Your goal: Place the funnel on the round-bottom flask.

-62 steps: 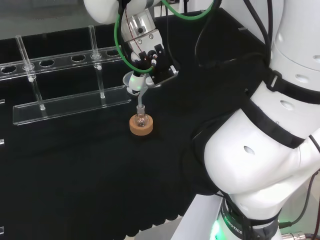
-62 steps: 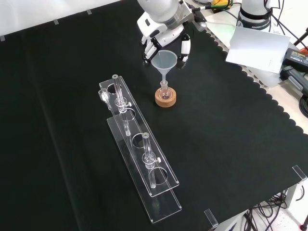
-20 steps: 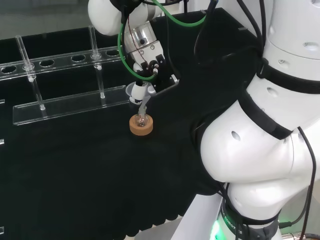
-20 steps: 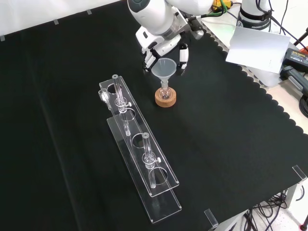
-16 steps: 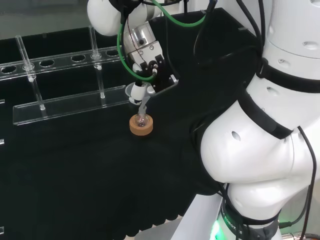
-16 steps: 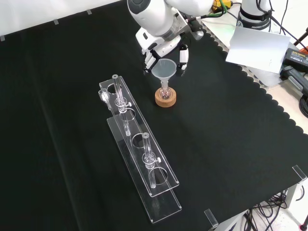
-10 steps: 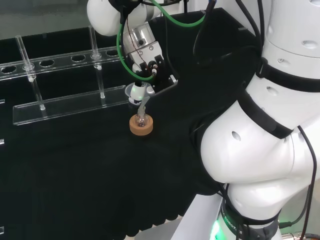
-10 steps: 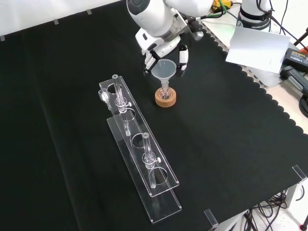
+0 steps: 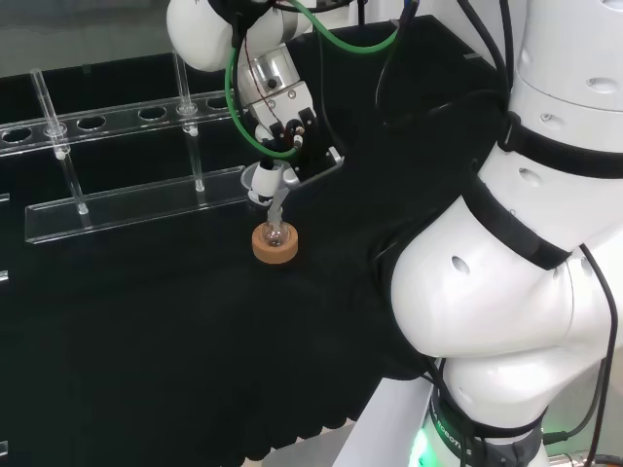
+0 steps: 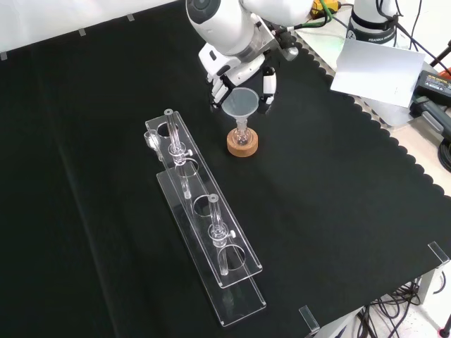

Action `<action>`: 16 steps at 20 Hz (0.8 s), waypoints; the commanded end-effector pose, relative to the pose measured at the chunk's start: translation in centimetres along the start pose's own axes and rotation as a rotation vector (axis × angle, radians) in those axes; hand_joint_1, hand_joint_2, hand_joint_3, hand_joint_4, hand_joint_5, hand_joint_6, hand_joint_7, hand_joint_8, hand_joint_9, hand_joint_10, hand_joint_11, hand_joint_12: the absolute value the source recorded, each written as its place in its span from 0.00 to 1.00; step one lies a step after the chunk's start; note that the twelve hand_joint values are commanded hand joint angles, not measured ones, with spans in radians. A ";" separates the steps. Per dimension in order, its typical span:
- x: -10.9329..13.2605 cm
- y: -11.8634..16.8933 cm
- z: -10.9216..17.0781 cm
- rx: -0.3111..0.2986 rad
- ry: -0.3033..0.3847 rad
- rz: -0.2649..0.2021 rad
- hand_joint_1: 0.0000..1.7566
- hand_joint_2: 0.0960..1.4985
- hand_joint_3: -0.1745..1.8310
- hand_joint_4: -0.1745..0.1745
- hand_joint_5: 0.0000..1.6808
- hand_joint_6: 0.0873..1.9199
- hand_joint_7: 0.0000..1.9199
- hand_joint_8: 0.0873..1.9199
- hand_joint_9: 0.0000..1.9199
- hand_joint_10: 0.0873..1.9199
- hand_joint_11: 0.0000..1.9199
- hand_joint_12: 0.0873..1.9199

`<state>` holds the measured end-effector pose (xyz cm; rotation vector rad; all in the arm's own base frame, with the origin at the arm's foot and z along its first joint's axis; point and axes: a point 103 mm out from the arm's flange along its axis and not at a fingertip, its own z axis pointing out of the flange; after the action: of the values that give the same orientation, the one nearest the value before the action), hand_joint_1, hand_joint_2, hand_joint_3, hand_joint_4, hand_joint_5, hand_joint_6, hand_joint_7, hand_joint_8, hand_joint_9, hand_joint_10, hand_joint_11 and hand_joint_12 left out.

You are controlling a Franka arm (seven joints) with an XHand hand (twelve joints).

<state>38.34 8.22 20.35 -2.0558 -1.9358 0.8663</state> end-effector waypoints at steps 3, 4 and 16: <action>0.1 0.0 0.0 0.005 -0.012 0.001 0.44 0.47 0.36 0.40 0.34 0.33 0.28 0.36 0.40 0.23 0.30 0.63; 0.1 0.0 0.0 0.005 -0.015 0.002 0.44 0.47 0.36 0.40 0.34 0.33 0.27 0.36 0.40 0.23 0.30 0.63; 0.2 -0.1 0.2 0.002 -0.002 -0.011 0.44 0.45 0.36 0.39 0.31 0.32 0.25 0.35 0.38 0.24 0.29 0.64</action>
<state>38.35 8.48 20.32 -2.0453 -1.9441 0.8734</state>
